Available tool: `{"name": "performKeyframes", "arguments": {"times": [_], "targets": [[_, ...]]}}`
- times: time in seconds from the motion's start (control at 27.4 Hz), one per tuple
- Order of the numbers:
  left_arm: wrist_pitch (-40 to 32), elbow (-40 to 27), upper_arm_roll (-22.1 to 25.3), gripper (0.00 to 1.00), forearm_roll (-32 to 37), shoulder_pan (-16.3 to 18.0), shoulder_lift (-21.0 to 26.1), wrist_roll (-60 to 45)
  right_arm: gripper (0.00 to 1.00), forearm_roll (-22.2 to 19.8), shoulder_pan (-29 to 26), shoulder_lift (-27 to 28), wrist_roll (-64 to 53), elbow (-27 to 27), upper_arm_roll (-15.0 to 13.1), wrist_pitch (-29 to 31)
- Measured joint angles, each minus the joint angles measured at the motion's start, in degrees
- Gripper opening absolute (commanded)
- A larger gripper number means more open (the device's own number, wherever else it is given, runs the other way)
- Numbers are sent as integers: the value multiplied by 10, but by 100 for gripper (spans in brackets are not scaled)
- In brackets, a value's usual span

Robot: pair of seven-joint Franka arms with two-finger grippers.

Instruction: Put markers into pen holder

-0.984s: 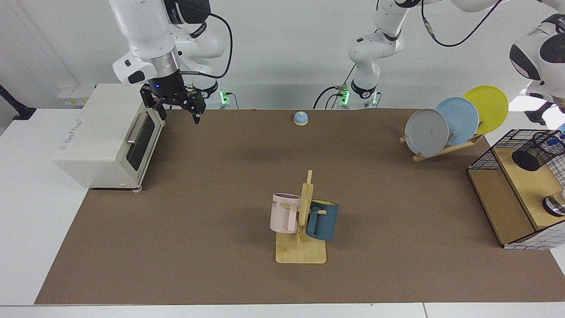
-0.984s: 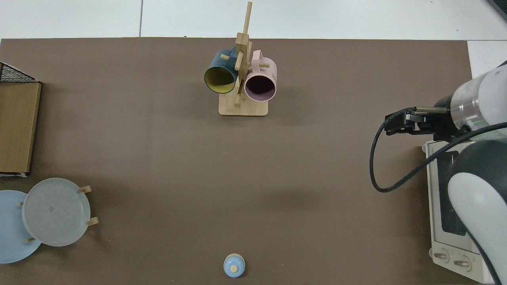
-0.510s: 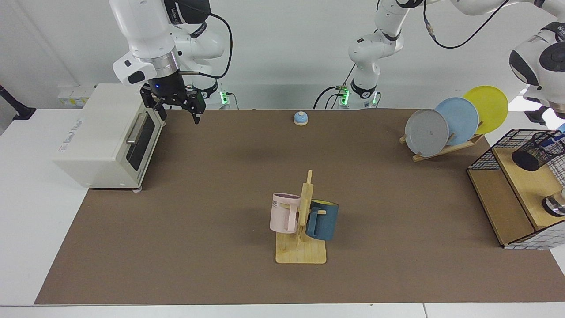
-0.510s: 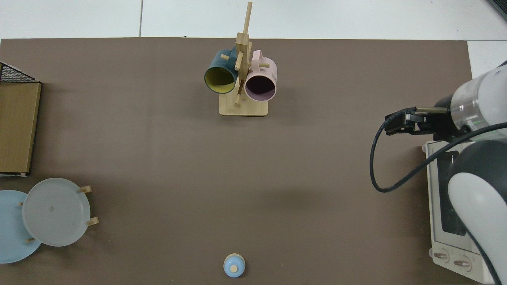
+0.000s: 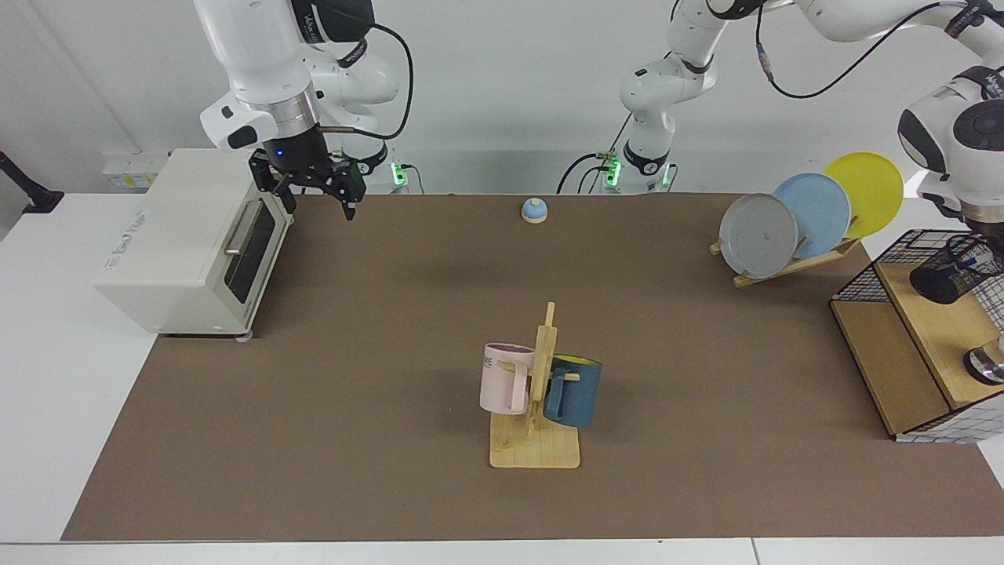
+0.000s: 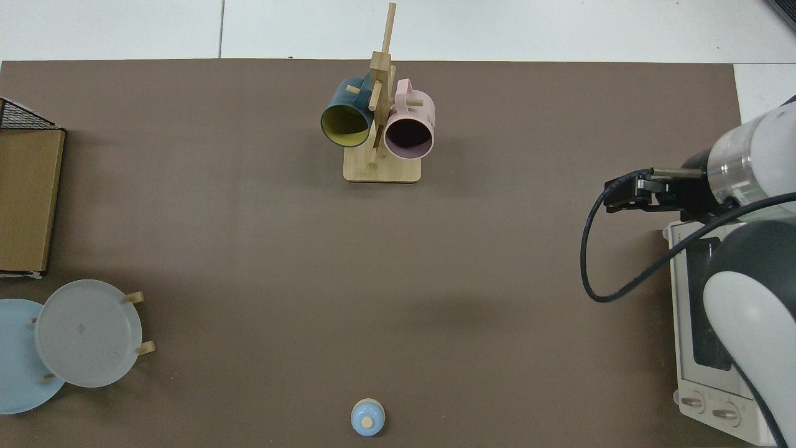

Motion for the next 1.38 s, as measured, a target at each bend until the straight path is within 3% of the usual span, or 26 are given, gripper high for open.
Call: {"name": "performKeyframes", "arguments": {"times": [0.47, 0.62, 0.69, 0.73, 1.38], "targets": [[0, -6, 0, 0, -10, 0, 0, 0, 99, 0, 0, 0, 0, 0, 0, 0], [0, -6, 0, 18, -12, 0, 0, 0, 99, 0, 0, 0, 0, 0, 0, 0], [0, -6, 0, 53, -14, 0, 0, 0, 99, 0, 0, 0, 0, 0, 0, 0], [0, -6, 0, 58, -14, 0, 0, 0, 99, 0, 0, 0, 0, 0, 0, 0], [-1, -7, 1, 60, -21, 0, 0, 0, 99, 0, 0, 0, 0, 0, 0, 0]]}}
